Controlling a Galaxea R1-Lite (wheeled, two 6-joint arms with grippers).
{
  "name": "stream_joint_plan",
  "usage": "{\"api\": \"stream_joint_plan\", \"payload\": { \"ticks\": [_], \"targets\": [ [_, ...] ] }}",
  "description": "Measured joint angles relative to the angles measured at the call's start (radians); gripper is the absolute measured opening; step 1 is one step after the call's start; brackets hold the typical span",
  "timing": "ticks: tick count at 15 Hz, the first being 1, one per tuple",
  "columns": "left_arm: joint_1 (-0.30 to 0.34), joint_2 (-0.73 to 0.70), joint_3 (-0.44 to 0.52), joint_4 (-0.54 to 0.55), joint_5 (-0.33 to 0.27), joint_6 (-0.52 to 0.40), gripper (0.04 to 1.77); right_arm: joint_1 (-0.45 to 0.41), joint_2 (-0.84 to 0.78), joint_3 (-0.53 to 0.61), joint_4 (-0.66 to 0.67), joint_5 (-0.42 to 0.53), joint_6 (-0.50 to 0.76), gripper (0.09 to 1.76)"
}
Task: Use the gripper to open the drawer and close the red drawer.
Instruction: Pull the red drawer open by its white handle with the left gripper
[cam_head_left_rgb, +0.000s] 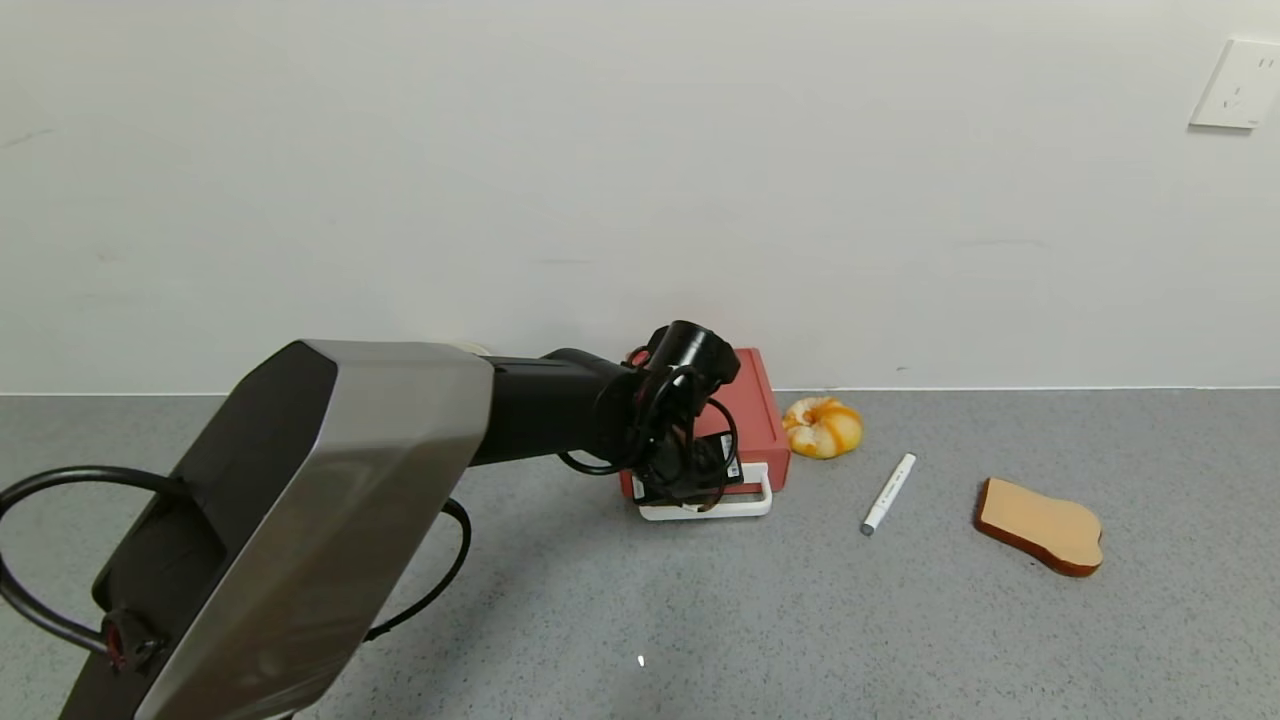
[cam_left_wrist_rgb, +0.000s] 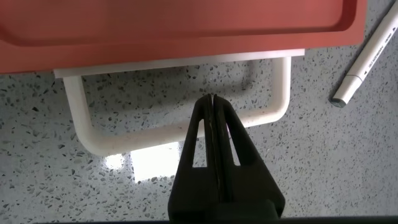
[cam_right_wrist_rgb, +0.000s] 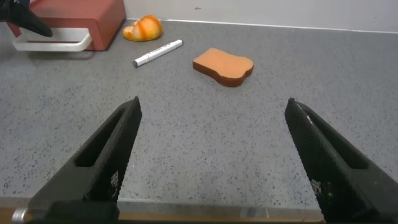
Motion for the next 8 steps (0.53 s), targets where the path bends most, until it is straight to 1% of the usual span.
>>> {"api": "stream_joint_plan", "payload": {
  "ticks": [6,8],
  "targets": [
    [0.001,0.022,-0.005,0.008,0.003,-0.009,0.11,0.0,0.0,0.0,0.0,0.0,0.0,1.7],
    [-0.001,0.03,-0.005,0.008,0.016,-0.013,0.11,0.0,0.0,0.0,0.0,0.0,0.0,1.7]
  ]
}}
